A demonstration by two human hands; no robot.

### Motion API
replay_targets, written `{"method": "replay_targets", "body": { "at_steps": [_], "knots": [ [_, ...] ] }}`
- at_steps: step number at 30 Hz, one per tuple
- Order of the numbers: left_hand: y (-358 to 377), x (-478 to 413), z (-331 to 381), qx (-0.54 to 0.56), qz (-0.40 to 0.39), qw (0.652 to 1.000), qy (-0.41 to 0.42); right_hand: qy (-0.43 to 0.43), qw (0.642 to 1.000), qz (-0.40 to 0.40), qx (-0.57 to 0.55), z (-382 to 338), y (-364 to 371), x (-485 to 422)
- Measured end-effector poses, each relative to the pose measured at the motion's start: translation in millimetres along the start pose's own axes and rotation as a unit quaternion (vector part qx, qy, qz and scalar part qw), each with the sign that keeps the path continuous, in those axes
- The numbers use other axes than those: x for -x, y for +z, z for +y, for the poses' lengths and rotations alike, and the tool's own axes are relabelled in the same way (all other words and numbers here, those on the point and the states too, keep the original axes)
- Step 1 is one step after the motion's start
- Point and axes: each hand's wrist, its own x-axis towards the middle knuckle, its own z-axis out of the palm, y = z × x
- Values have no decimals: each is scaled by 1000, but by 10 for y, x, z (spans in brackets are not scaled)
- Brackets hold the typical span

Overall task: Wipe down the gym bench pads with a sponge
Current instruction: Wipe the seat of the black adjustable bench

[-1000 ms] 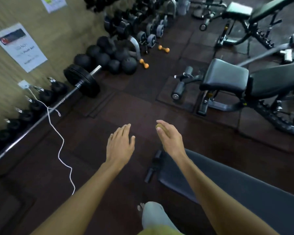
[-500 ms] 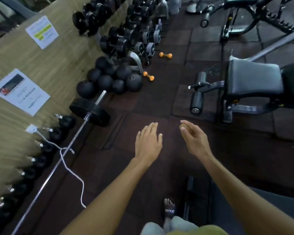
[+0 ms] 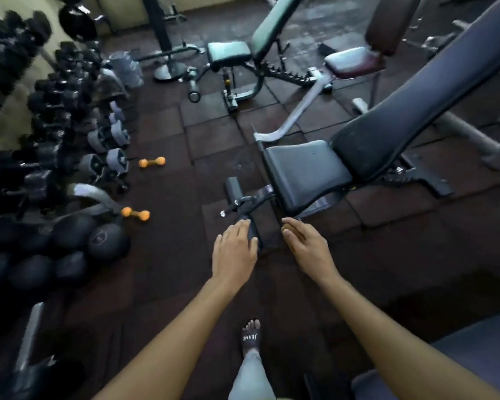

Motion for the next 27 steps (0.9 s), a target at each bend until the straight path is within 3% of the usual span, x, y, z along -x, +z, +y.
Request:
{"method": "replay_targets", "body": {
  "at_steps": [4, 9, 14, 18, 24, 27],
  "knots": [
    [117, -1019, 211, 2, -37, 996, 76, 53, 994, 90, -41, 1, -178, -564],
    [483, -1957, 608, -13, -109, 983, 150, 103, 982, 155, -13, 315, -443, -1241],
    [1407, -2974, 797, -6, -149, 978, 147, 146, 974, 172, 9, 1256, -572, -2323],
    [2389, -3770, 877, 5, -154, 983, 97, 169, 971, 168, 17, 2289, -650, -3313],
    [3669, -4942, 903, -26, -87, 985, 149, 76, 977, 178, 90, 3616, -1105, -4723],
    [3991, -5489, 832, -40, -52, 984, 167, 41, 961, 205, 183, 4046, -1353, -5304]
  ]
}}
